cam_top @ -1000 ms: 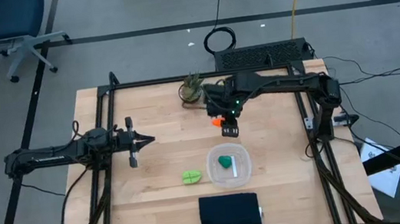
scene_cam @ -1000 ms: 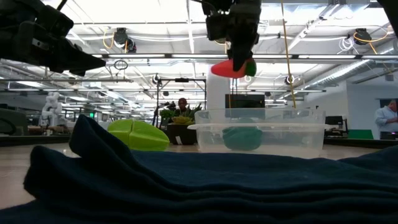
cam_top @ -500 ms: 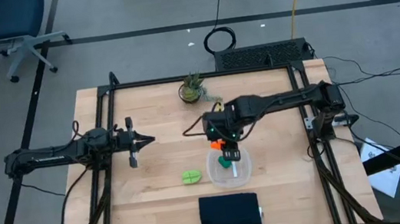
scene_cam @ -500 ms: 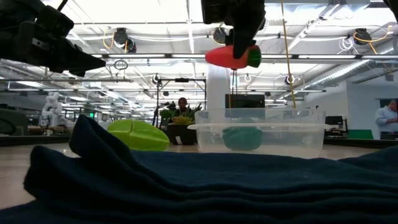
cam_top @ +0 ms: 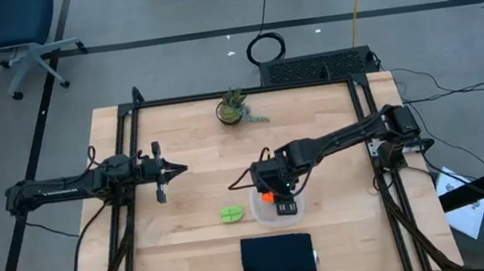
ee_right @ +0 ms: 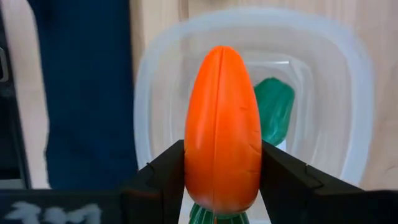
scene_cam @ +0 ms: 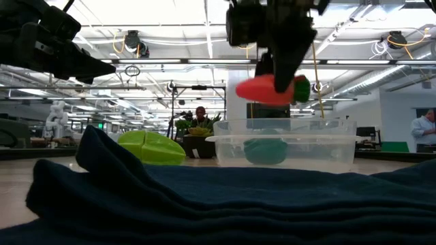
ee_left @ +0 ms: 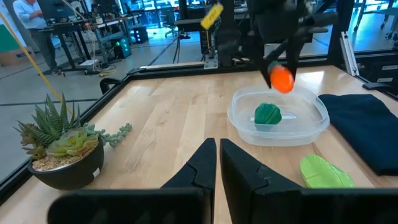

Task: Pick and placing Produce into tupperware
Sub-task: Put the orange carrot into the transparent container

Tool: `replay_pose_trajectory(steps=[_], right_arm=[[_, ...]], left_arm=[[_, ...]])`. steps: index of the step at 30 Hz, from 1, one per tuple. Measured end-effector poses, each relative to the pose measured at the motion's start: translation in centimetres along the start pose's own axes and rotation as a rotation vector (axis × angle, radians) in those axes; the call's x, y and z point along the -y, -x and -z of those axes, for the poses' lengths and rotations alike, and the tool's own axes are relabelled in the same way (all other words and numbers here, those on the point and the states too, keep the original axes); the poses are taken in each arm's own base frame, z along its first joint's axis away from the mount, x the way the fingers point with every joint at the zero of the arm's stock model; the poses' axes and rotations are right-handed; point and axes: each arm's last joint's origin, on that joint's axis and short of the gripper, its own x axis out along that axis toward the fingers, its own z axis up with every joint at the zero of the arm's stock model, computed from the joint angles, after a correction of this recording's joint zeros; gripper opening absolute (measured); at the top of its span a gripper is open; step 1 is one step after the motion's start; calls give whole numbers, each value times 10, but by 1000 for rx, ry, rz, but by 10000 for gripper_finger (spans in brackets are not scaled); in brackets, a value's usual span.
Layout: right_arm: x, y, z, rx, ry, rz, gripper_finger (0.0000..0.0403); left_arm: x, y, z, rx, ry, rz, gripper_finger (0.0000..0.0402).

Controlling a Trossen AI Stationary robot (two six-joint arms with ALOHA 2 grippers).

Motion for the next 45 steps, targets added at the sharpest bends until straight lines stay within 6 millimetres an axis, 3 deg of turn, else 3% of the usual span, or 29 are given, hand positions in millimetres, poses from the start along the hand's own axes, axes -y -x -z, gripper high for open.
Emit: replay_pose_trajectory(steps=[6, 19, 29, 45], right_arm=[[3, -10, 4, 2, 3, -1, 162], [-12, -13, 6, 10, 97, -38, 162], [-2, -41, 22, -16, 84, -31, 162], [-8, -43, 18, 42, 147, -50, 162]], left_arm=[[0, 0, 0, 0, 1, 0, 26], [0, 0, 1, -5, 5, 1, 26], [0, 0, 2, -22, 24, 3, 26], [0, 0, 2, -23, 25, 2, 26]])
